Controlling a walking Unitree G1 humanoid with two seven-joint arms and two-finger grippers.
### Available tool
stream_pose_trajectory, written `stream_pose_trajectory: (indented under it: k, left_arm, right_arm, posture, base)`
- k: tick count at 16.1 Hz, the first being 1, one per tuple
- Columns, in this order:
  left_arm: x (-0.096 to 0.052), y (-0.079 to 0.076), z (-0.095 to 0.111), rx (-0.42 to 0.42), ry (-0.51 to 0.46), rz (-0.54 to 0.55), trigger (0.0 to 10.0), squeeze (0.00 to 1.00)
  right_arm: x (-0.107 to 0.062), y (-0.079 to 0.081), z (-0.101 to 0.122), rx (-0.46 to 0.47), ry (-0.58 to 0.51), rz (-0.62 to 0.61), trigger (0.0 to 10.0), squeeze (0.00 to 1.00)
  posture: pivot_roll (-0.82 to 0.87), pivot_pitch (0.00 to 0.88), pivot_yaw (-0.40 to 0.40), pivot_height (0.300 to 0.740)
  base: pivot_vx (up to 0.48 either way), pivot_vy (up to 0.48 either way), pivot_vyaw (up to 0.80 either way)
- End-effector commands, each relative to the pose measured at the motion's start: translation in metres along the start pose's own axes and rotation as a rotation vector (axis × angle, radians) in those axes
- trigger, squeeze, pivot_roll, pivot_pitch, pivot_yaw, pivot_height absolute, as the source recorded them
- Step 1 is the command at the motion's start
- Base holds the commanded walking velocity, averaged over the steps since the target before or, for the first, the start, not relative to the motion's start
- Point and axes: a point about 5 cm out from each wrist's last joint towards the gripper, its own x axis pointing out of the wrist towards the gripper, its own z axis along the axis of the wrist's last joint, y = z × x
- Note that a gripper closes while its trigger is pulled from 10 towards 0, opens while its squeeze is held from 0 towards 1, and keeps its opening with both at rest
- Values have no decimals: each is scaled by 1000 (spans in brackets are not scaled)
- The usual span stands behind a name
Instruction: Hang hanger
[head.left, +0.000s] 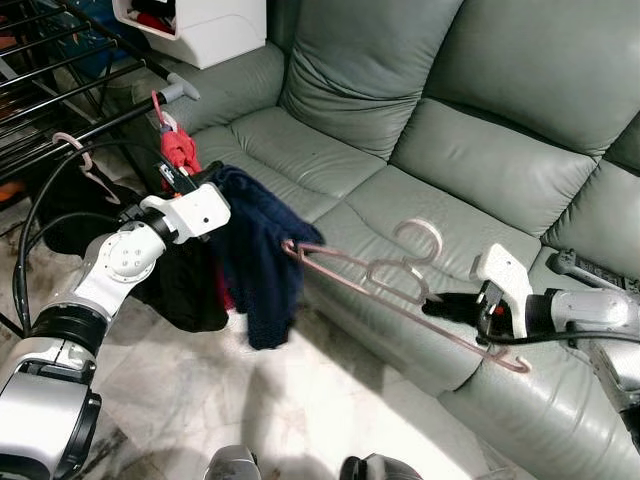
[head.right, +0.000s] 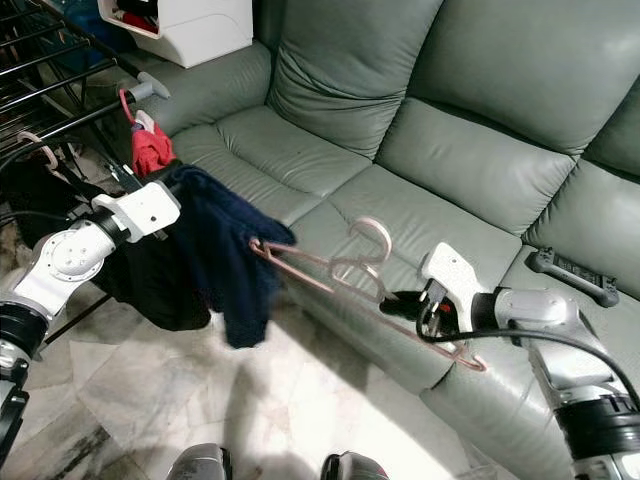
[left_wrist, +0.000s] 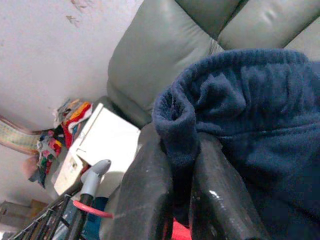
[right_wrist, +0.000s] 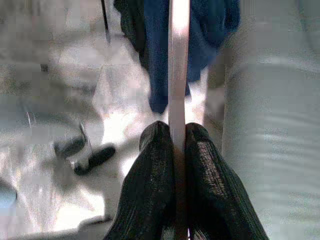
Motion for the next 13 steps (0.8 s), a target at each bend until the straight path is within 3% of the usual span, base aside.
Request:
stream_pose_trajectory:
  k: [1,3,5,8,10,12,13]
  left_arm:
    - [-3,0,-4,30,17,-23,10000,0]
    - [-5,-1,-18,66,135,-15,10000,0]
    - [-5,1,-21,61,163,0,10000,0]
    - [-1,5,-10,28,83,15,10000,0]
    - [4,5,6,6,-37,7,10000,0]
    - [4,1,12,20,-85,-33,10000,0]
    - [4,-1,13,46,-96,-59,10000,0]
  right_arm:
    - [-8,-5,24,-51,-87,-9,10000,0]
    - [-18,-13,50,-84,-214,-64,10000,0]
    - [-23,-16,57,-82,-252,-85,10000,0]
    - [-19,-27,38,-106,-135,-202,10000,0]
    - [4,-27,9,-95,-7,-247,10000,0]
    - [16,-25,-3,-91,11,-236,10000,0]
    - [20,-19,1,-75,-8,-164,10000,0]
  posture:
    - [-49,51,-17,740]
    - [-55,51,-14,740]
    - [-58,51,-12,740]
    - [-59,52,-11,740]
    - [-56,57,-2,740]
    - [-56,57,-2,740]
    - [-56,57,-2,740]
  base:
    - [0,0,0]
    - [0,0,0]
    - [0,0,0]
    - [0,0,0]
    - [0,0,0]
    - [0,0,0]
    - [0,0,0]
